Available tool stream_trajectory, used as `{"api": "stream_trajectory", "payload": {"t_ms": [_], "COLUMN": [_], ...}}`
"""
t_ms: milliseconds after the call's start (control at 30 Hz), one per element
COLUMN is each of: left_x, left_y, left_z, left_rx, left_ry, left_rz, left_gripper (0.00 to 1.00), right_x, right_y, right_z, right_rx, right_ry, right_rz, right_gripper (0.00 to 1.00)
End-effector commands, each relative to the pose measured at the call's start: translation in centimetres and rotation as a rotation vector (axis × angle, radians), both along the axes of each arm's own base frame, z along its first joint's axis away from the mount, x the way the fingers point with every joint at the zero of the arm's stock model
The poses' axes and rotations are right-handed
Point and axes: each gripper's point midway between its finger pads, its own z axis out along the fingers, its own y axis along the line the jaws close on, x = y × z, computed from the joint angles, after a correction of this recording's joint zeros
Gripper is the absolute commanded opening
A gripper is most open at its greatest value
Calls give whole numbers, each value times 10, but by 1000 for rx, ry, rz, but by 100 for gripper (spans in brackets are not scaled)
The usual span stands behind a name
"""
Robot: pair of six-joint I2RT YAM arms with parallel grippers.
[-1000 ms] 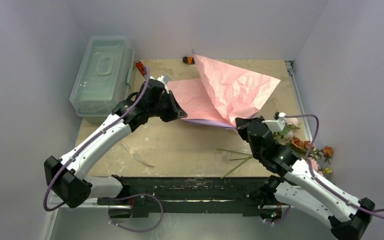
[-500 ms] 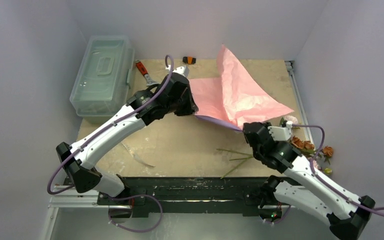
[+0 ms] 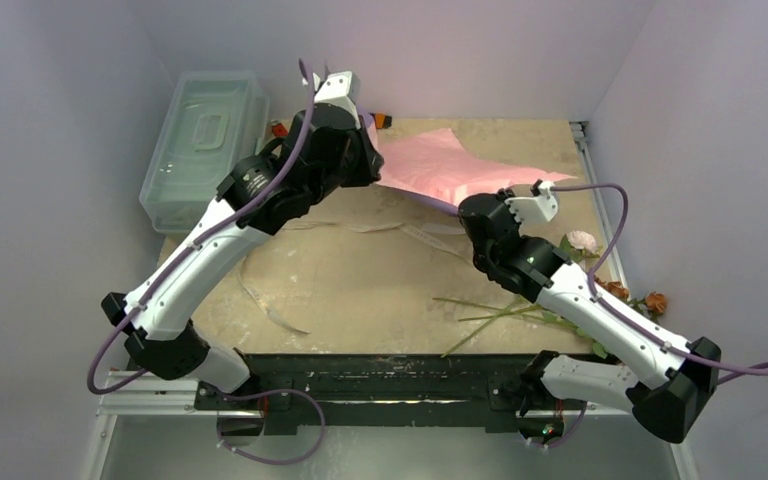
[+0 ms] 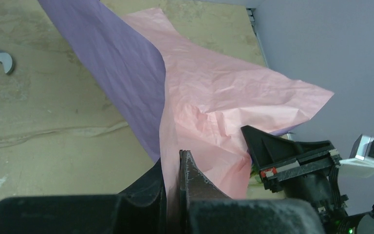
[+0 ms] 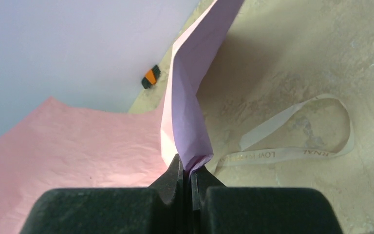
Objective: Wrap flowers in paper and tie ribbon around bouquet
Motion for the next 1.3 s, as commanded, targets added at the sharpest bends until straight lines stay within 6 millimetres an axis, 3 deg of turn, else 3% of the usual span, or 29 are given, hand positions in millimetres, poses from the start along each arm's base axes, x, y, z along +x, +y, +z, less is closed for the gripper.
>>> {"api": "stream_trajectory", "payload": {"t_ms": [0,167,233,300,367,467,500,567,700,833,1033,1167,1267], "left_x": [-21,-50,-58,-62,-62,-62,-61,-60,-57,-58,-58,-58,-60], "left_y": [19,34,36,37,34,24,21,14,3,-9,-26,-30,-28], "left_z": [-26,-71,-88,-101,-112,-122,-125,-129,-142,-155,-161,-158,-158], "left_rx": [70,58,58,56,49,26,17,-5,-23,-33,-77,-89,-87], "left_ry": [33,147,193,234,271,309,321,340,374,418,453,453,450], "left_rz": [-13,-17,-16,-7,4,5,8,3,-3,-29,-62,-75,-87], "left_gripper": [0,0,0,0,0,0,0,0,0,0,0,0,0], "right_x": [-7,-26,-33,-42,-51,-69,-76,-94,-114,-118,-121,-116,-113], "right_y": [-21,-28,-26,-23,-18,-14,-12,-13,2,23,36,35,35], "right_z": [-17,-64,-81,-91,-97,-103,-105,-107,-97,-85,-102,-106,-105], "right_rx": [-163,-203,-215,-215,-207,-187,-172,-139,67,307,404,381,386], "right_ry": [92,230,284,336,392,487,517,586,600,526,583,593,574], "right_rz": [-45,-18,19,56,100,164,184,200,238,266,245,223,212], "right_gripper": [0,4,25,55,77,97,99,99,99,99,99,78,45]}}
